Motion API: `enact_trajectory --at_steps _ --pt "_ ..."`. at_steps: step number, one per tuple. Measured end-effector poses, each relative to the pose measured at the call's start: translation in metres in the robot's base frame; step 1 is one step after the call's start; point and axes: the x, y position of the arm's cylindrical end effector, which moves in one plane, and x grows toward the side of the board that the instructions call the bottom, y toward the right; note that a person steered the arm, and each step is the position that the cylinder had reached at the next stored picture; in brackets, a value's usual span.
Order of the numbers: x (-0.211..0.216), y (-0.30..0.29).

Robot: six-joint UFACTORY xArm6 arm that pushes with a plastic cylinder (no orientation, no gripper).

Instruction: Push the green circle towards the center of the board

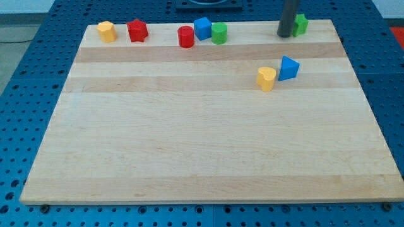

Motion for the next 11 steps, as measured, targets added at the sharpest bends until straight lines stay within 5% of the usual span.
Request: enact_trajectory --at_steps 3,6,11 --pt "-0.01 -0.041" --pt "-0.023 -0.159" --pt "0.086 -0.173"
